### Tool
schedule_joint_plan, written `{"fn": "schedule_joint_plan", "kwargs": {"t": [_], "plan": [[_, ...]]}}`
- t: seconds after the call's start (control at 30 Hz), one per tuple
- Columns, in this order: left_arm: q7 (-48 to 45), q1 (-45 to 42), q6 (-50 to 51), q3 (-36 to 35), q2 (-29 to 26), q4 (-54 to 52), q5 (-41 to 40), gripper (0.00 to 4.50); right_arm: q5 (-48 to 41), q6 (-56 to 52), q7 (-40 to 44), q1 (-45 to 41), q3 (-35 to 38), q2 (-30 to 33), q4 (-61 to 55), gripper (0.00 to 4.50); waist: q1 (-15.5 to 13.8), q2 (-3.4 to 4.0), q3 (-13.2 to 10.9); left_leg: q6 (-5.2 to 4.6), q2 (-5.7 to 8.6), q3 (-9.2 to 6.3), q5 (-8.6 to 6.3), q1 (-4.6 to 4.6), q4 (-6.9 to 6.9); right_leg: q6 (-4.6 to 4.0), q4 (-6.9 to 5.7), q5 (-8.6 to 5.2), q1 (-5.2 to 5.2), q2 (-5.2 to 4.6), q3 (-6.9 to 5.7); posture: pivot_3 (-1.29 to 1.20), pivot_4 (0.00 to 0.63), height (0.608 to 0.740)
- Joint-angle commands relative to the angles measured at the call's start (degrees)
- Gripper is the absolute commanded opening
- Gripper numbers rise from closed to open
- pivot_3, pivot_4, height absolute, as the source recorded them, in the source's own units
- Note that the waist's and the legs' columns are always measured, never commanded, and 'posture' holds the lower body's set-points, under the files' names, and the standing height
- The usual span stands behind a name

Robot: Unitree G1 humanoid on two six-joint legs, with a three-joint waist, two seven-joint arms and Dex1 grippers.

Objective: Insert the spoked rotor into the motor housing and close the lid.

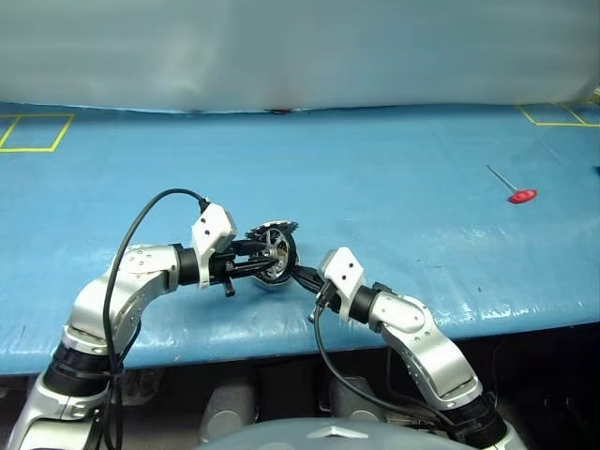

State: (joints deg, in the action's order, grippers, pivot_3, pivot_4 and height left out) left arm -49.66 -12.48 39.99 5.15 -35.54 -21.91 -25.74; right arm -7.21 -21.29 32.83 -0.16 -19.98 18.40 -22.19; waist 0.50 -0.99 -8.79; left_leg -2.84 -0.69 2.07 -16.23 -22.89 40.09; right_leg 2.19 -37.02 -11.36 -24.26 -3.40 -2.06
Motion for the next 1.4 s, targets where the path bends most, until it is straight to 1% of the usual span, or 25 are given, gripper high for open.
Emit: {"fn": "schedule_joint_plan", "kwargs": {"t": [0.03,0.43,1.07,1.2,1.4], "plan": [[0.86,-1.61,-2.28,-0.63,0.71,0.88,0.40,1.39,-0.36,0.71,-0.16,0.16,0.08,-0.12,-2.26,0.00,-0.01,0.00,0.00,0.00,0.00,0.00,0.00,0.00,0.00,0.01,0.00,-0.01,0.00,0.00,0.00,0.00,0.150,0.740],[2.03,-2.80,-3.68,-0.36,1.58,3.33,1.15,1.39,-0.17,0.67,-0.32,0.42,-0.71,-0.52,-1.54,0.00,-0.01,0.00,0.00,0.00,0.00,0.00,0.00,0.00,-0.01,0.04,0.01,-0.02,0.00,-0.01,0.00,0.00,0.150,0.740],[2.37,-5.07,-5.00,0.97,3.41,5.49,1.60,1.39,1.86,-1.07,-3.37,3.04,-1.56,-1.21,2.30,0.00,-0.01,0.00,0.00,0.00,-0.01,0.00,0.00,0.00,-0.02,0.05,0.03,-0.03,0.00,-0.01,0.00,0.00,0.150,0.740],[2.75,-5.74,-5.28,0.68,3.68,7.24,2.19,1.39,1.85,-1.26,-3.30,2.97,-1.64,-1.21,2.34,0.00,-0.02,-0.01,0.01,-0.01,-0.01,0.00,0.00,0.01,-0.02,0.10,0.03,-0.06,0.01,-0.01,0.00,0.00,0.150,0.740],[3.15,-7.46,-7.20,-0.37,4.34,12.53,3.86,1.39,1.77,-1.46,-3.20,2.93,-1.70,-1.25,2.13,0.00,-0.01,-0.01,0.01,-0.01,0.00,0.00,0.00,0.01,-0.02,0.13,0.03,-0.08,0.01,-0.01,-0.01,0.00,0.150,0.740]]}}
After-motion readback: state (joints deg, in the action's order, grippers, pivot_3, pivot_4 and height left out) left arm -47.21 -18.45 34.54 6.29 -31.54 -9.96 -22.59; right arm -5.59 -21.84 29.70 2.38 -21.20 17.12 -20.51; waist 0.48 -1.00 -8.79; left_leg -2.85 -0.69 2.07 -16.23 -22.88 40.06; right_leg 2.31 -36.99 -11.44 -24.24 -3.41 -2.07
